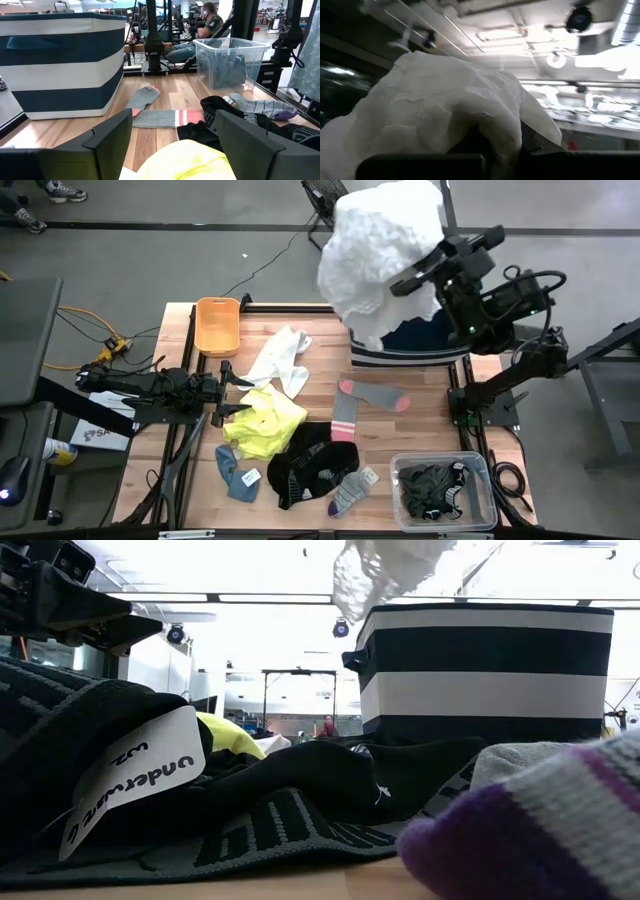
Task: Pick & Place Cloths
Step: Put the white shirt into the blue bin
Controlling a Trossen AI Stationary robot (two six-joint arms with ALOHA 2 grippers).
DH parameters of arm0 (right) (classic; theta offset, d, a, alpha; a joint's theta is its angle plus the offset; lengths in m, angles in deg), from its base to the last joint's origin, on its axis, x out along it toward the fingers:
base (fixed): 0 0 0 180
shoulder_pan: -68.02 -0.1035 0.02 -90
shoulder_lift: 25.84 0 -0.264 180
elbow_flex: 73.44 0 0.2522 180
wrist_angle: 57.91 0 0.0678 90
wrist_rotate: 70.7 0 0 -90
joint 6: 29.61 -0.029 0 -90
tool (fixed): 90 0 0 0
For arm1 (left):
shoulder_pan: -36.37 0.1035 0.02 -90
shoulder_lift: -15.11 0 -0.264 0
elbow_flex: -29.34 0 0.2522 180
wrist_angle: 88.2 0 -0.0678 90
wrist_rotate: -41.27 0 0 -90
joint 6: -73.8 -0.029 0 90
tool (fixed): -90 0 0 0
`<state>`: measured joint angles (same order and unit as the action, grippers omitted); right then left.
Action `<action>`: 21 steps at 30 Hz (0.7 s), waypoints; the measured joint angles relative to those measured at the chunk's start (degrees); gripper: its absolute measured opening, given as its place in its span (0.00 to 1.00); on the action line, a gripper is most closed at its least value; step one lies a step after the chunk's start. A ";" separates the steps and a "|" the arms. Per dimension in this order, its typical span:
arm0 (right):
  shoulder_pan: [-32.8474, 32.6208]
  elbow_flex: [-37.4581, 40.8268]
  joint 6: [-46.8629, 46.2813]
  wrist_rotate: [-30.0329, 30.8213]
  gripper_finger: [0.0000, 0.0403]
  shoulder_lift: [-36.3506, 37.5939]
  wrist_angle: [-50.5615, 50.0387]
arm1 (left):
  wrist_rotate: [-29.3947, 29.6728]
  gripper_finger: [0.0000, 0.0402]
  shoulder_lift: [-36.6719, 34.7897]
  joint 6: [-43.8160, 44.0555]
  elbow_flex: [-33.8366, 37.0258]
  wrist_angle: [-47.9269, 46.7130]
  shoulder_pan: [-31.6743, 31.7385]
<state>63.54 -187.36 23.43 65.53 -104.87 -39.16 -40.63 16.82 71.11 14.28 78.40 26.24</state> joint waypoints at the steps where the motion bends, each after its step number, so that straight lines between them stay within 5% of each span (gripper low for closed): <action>1: 0.01 0.00 1.30 1.58 0.05 0.11 0.58 | 0.00 0.70 0.00 0.01 0.00 0.00 0.00; 12: 1.67 0.00 18.87 20.56 0.05 0.40 9.83 | 0.00 0.70 0.00 -0.01 0.00 -0.02 0.02; 21: 7.44 0.02 15.90 28.29 0.05 0.76 7.86 | 0.00 0.70 0.00 -0.01 0.00 -0.02 0.00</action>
<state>70.99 -187.34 39.33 93.81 -104.10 -31.29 -40.63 16.82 71.10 14.28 78.38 26.24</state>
